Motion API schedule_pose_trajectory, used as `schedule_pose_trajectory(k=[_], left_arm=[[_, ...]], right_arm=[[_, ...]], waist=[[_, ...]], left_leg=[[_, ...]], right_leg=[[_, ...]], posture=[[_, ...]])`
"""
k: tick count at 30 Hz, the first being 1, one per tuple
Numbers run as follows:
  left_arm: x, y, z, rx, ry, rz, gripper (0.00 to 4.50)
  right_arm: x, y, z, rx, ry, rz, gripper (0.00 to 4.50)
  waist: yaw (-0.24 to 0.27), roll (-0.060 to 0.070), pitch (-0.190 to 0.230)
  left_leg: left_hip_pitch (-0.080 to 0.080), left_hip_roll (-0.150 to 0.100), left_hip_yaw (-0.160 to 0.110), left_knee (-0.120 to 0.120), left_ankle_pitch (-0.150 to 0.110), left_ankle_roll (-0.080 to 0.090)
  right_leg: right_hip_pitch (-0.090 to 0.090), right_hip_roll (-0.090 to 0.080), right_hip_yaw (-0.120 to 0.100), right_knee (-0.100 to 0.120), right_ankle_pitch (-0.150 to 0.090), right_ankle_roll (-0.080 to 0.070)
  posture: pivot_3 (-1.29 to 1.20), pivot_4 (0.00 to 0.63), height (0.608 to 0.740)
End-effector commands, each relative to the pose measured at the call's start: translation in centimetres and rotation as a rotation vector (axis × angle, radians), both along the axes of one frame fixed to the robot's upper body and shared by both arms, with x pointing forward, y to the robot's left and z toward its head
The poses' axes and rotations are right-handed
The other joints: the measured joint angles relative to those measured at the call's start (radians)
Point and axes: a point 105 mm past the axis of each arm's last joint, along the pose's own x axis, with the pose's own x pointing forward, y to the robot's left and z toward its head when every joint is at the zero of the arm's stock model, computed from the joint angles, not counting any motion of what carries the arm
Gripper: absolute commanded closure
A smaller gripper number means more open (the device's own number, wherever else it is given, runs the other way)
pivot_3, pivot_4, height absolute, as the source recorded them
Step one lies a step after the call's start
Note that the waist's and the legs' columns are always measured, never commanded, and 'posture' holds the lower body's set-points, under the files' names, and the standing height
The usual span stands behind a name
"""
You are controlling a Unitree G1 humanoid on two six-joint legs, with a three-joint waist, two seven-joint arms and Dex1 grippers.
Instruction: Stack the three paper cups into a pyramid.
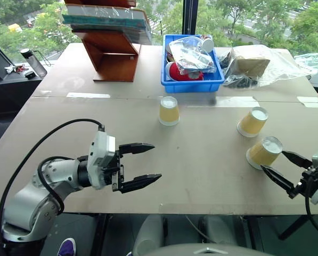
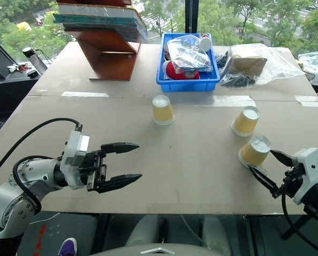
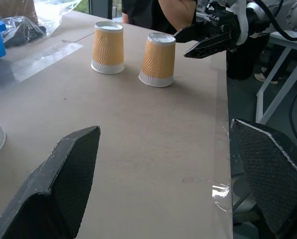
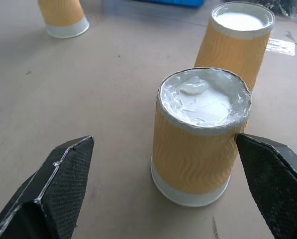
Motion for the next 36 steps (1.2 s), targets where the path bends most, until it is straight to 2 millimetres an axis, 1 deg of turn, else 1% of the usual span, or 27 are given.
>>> schedule_pose_trajectory(k=[1,4,13,16,23,28,36], left_arm=[[-0.1,-0.3,0.6,-0.005,-0.040,-0.022,0.15],[0.0,-0.3,0.8,-0.010,-0.047,-0.022,0.15],[-0.1,-0.3,0.6,-0.012,-0.044,-0.016,0.15],[-0.2,-0.3,0.6,-0.010,-0.045,-0.011,0.15],[-0.4,0.0,0.9,-0.005,-0.049,-0.005,0.15],[-0.7,0.1,1.0,-0.004,-0.049,-0.006,0.15],[-0.8,0.3,1.0,-0.003,-0.044,0.004,0.15]], right_arm=[[0.5,-0.1,0.4,-0.028,-0.033,-0.024,0.00],[0.9,-1.1,-0.2,-0.059,-0.036,-0.061,0.00],[2.2,-2.2,-1.0,-0.059,-0.072,-0.121,0.00],[2.6,-2.2,-1.2,-0.038,-0.078,-0.125,0.00],[3.7,-1.1,-1.4,-0.004,-0.087,-0.106,0.00],[4.4,-0.7,-1.4,0.020,-0.105,-0.111,0.00],[4.7,-0.7,-1.3,0.035,-0.115,-0.113,0.00]], waist=[[0.000,0.000,0.000],[0.002,0.000,0.000],[-0.001,0.000,0.000],[-0.001,0.000,0.000],[-0.001,0.000,0.000],[0.001,0.000,0.000],[-0.001,0.000,0.000]], left_leg=[[0.000,0.000,0.000,0.000,0.000,0.000],[0.000,0.000,0.000,0.000,0.000,0.000],[0.000,0.000,0.000,0.000,0.000,0.000],[0.000,0.000,0.000,0.000,0.000,0.000],[0.000,0.000,0.000,0.000,0.000,0.000],[0.000,0.000,0.000,0.000,0.000,0.000],[0.000,0.000,0.000,0.000,0.000,0.000]], right_leg=[[0.000,0.000,0.000,0.000,0.000,0.000],[0.000,0.000,0.000,0.000,0.000,0.000],[0.000,0.000,0.000,0.000,0.000,0.000],[0.000,0.000,0.000,0.000,0.000,0.000],[-0.001,0.000,0.000,0.000,0.000,0.000],[-0.001,0.000,0.000,0.000,0.000,0.000],[-0.001,0.000,0.000,0.000,0.000,0.000]], posture=[[0.00,0.150,0.740],[0.00,0.150,0.740],[0.00,0.150,0.740],[0.00,0.150,0.740],[0.00,0.150,0.740],[0.00,0.150,0.740],[0.00,0.150,0.740]])
